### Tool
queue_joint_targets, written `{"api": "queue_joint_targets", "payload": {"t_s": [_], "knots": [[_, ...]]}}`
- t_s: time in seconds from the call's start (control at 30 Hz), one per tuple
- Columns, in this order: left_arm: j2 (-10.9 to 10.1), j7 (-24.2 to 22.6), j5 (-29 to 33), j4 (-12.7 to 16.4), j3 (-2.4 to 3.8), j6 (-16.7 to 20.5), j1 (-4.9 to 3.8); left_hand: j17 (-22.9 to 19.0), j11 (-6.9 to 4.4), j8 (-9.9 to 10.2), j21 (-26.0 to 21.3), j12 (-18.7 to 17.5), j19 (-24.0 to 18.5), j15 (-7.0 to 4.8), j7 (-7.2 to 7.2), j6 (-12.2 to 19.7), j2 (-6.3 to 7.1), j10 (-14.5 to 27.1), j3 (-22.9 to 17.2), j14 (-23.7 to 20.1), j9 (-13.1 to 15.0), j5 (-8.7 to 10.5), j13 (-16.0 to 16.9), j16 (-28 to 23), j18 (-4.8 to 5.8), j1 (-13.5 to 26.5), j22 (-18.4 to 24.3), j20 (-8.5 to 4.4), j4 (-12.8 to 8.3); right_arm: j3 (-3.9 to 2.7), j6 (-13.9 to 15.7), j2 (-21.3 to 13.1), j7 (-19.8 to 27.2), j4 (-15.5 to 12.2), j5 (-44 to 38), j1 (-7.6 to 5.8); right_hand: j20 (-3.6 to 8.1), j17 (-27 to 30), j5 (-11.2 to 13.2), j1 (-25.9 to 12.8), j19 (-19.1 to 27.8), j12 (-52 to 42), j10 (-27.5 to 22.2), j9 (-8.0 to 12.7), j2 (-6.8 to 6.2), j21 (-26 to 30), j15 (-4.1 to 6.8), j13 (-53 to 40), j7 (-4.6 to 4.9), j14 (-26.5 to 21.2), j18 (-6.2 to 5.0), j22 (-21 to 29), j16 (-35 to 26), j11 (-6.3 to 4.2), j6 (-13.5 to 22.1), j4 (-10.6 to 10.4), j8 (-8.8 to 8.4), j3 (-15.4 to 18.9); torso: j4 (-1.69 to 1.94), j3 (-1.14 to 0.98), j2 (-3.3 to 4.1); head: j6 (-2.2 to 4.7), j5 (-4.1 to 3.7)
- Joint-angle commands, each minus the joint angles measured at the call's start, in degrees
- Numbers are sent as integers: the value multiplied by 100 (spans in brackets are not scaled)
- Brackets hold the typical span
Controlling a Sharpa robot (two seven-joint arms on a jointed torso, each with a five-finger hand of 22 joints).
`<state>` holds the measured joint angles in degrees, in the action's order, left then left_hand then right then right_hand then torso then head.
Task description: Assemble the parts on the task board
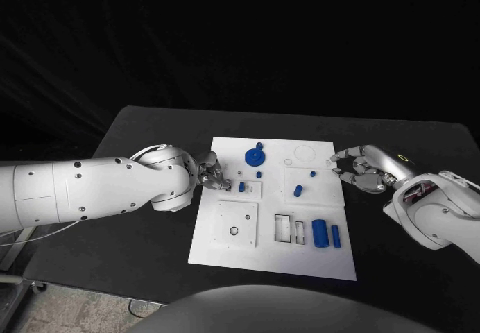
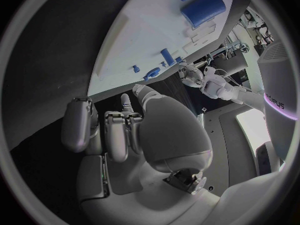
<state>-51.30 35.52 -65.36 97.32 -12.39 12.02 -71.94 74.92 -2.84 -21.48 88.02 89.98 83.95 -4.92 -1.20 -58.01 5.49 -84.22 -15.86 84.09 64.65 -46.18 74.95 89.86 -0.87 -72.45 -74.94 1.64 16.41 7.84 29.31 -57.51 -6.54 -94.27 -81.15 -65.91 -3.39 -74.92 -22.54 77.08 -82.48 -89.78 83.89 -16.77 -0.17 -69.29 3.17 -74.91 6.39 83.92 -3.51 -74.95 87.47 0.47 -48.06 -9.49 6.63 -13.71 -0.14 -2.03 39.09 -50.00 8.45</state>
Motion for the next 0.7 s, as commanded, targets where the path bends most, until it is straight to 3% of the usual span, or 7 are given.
{"api": "queue_joint_targets", "payload": {"t_s": [0.03,0.7], "knots": [[10,35,-34,25,-13,-85,21,1508,20,17,-20,2,415,17,27,-8,-35,-578,-25,591,-3,23,1505,14,21,-46,-1416,12,-3,0,-15,5,-25,-3,-4,5,15,-1321,-33,60,0,35,558,7,-17,35,-21,-1480,-4,537,-80,-934,-23,29,-33,2,-23,-29,-3,0,-6,0,-2],[-71,28,-36,122,-14,-87,24,1508,24,35,-33,2,405,20,23,0,-23,-578,-66,591,-19,17,1505,14,18,-45,-1411,15,-13,0,-19,6,-44,25,-3,40,14,-1304,-51,64,6,58,536,17,-25,52,-23,-1469,-1,530,-83,-930,-49,31,-18,15,-37,-51,-3,2,-7,0,0]]}}
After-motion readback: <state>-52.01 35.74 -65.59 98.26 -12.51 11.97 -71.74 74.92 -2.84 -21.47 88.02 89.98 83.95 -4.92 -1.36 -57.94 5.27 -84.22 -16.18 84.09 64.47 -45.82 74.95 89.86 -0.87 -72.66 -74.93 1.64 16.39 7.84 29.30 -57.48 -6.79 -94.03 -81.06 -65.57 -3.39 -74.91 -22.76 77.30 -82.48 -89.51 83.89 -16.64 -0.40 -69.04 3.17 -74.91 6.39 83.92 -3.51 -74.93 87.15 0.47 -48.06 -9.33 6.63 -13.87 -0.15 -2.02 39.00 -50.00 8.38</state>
